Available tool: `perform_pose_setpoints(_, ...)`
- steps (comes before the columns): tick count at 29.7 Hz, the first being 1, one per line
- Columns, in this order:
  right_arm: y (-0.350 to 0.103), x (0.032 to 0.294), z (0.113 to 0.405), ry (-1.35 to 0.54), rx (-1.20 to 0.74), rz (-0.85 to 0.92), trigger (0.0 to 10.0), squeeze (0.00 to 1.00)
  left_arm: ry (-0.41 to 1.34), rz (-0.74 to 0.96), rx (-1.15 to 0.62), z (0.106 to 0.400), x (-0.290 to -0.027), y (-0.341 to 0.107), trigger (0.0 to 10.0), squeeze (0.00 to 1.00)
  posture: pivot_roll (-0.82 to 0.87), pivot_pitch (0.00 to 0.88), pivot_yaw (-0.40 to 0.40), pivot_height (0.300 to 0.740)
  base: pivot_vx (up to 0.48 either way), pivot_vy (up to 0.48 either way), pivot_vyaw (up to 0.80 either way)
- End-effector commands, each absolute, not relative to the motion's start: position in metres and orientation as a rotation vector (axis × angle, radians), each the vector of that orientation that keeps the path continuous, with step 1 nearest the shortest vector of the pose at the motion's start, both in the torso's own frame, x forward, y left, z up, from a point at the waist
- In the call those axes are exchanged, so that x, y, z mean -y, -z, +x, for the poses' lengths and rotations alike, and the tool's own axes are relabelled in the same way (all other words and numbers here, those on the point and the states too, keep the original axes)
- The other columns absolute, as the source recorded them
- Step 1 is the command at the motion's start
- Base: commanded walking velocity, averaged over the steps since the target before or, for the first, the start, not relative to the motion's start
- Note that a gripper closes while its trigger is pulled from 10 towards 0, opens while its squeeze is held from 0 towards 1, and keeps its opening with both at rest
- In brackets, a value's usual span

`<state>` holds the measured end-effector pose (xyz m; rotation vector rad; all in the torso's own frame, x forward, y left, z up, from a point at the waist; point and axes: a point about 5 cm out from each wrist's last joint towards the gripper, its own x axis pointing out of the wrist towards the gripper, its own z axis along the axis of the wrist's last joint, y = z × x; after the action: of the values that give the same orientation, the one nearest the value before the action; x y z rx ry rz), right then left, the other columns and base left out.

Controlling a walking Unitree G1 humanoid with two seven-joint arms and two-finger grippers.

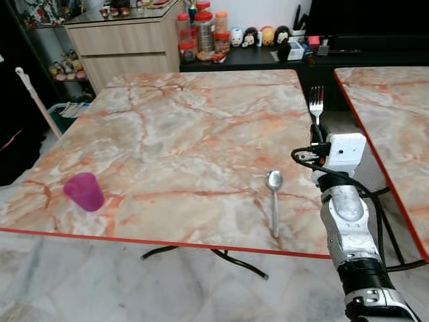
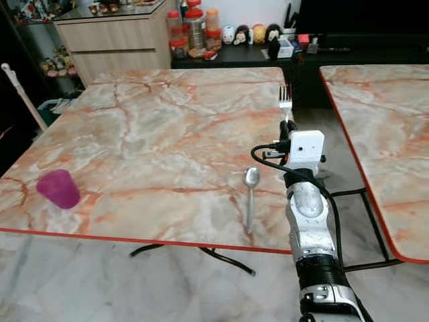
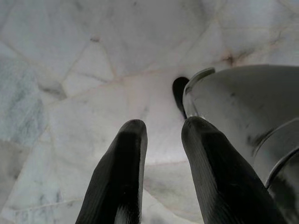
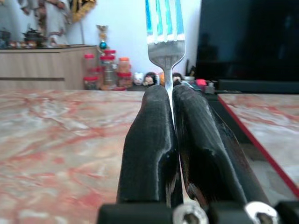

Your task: Setting the table

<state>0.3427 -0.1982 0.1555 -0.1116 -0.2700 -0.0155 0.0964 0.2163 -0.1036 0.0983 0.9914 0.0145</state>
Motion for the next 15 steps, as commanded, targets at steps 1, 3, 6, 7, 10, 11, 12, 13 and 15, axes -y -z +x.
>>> perform_pose_setpoints(1,-0.1564,0.1963,0.3427,0.007,0.278,-0.115,10.0,0.00,-0.022,0.107,-1.012,0.0901,-0.2187,0.1049,10.0,0.00,-0.12,0.000,0.081,0.736,0.000,-0.244,0.00)
perform_pose_setpoints(3,-0.1571,0.1955,0.3421,0.003,0.282,-0.116,10.0,0.00,-0.020,0.109,-1.014,0.0895,-0.2188,0.1050,10.0,0.00,-0.13,0.000,0.082,0.736,0.000,-0.246,0.00)
perform_pose_setpoints(6,-0.1595,0.1954,0.3430,0.002,0.288,-0.118,10.0,0.00,-0.019,0.109,-1.015,0.0889,-0.2185,0.1052,10.0,0.00,-0.13,0.000,0.081,0.736,0.000,-0.249,0.00)
perform_pose_setpoints(7,-0.1599,0.1955,0.3436,0.001,0.289,-0.119,10.0,0.00,-0.019,0.110,-1.015,0.0888,-0.2183,0.1053,10.0,0.00,-0.13,0.000,0.081,0.736,0.000,-0.244,0.00)
perform_pose_setpoints(10,-0.1604,0.1951,0.3441,0.000,0.290,-0.120,10.0,0.00,-0.019,0.110,-1.016,0.0884,-0.2181,0.1054,10.0,0.00,-0.13,0.000,0.080,0.736,0.000,-0.247,0.00)
perform_pose_setpoints(11,-0.1607,0.1944,0.3443,-0.004,0.291,-0.122,10.0,0.00,-0.019,0.110,-1.016,0.0881,-0.2178,0.1055,10.0,0.00,-0.13,0.000,0.077,0.736,0.000,-0.247,0.00)
perform_pose_setpoints(12,-0.1609,0.1940,0.3444,-0.006,0.291,-0.123,10.0,0.00,-0.019,0.110,-1.017,0.0879,-0.2176,0.1056,10.0,0.00,-0.13,0.000,0.077,0.736,0.000,-0.244,0.00)
perform_pose_setpoints(13,-0.1611,0.1936,0.3445,-0.008,0.291,-0.124,10.0,0.00,-0.019,0.110,-1.017,0.0878,-0.2176,0.1056,10.0,0.00,-0.13,0.000,0.077,0.736,0.000,-0.251,0.00)
perform_pose_setpoints(15,-0.1612,0.1935,0.3447,-0.011,0.291,-0.124,10.0,0.00,-0.020,0.110,-1.017,0.0872,-0.2172,0.1058,10.0,0.00,-0.13,0.000,0.075,0.736,0.000,-0.274,0.00)
